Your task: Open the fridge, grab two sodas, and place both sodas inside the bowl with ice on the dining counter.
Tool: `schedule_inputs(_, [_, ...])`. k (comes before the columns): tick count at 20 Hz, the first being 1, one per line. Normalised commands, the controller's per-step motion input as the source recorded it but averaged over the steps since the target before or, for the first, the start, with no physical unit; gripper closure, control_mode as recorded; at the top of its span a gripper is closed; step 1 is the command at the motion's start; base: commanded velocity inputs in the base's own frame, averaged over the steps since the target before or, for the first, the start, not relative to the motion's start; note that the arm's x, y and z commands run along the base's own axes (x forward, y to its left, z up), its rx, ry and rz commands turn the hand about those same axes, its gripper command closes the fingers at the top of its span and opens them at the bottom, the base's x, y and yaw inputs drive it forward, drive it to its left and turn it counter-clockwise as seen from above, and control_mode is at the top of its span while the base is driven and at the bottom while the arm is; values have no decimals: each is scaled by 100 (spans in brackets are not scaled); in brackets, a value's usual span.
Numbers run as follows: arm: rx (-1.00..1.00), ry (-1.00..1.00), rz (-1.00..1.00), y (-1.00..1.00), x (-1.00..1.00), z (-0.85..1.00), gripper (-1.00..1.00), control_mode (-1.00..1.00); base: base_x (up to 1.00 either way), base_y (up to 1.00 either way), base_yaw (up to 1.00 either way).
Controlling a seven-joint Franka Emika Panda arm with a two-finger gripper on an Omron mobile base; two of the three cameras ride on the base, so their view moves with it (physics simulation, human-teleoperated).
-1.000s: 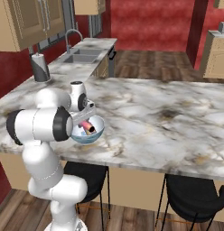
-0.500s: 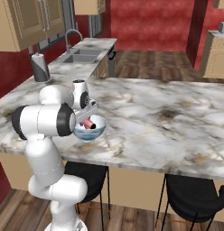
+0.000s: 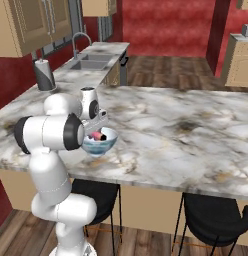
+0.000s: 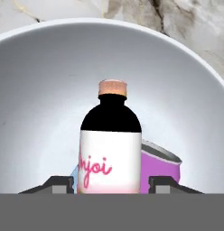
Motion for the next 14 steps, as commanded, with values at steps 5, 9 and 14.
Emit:
schedule_inputs(5, [0,-1,0,3,-8,0,-100,-100,0,0,0])
schedule_inputs(9, [0,0,0,0,-1,16,-100,-100,0,0,0])
schedule_inputs(14, [0,0,0,0,-1,27,-100,-100,0,0,0])
